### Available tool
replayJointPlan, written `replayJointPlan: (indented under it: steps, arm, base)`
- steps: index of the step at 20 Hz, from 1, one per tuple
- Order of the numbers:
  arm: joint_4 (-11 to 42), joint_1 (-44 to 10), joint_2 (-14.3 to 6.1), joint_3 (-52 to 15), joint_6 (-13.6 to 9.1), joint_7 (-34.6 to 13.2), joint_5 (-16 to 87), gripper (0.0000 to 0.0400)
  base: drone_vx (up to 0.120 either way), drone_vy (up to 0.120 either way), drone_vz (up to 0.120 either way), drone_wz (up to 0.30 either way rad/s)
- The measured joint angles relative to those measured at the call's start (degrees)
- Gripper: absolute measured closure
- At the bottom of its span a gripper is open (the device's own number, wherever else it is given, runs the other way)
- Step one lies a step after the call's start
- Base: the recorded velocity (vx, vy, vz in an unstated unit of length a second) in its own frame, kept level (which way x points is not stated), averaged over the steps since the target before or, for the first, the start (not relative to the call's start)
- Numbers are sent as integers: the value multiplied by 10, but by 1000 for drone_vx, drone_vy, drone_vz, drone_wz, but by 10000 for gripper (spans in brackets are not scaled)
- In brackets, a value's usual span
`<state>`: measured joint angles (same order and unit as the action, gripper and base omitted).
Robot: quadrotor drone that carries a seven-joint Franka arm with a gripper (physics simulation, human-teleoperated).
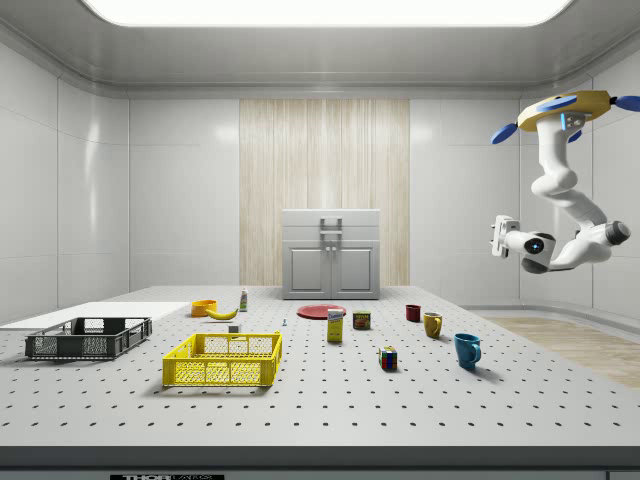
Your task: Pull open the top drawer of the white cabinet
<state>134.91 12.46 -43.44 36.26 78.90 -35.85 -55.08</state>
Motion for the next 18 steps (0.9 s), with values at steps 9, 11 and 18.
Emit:
replayJointPlan:
  steps: [9,11,18]
  arm:
    - [30,49,-27,46,25,0,-33,95]
    - [33,58,-32,52,31,-2,-33,95]
    - [39,86,-52,68,52,-11,-25,95]
  base:
    - [120,-120,120,0]
    - [120,-120,120,0]
    - [120,-120,103,0]
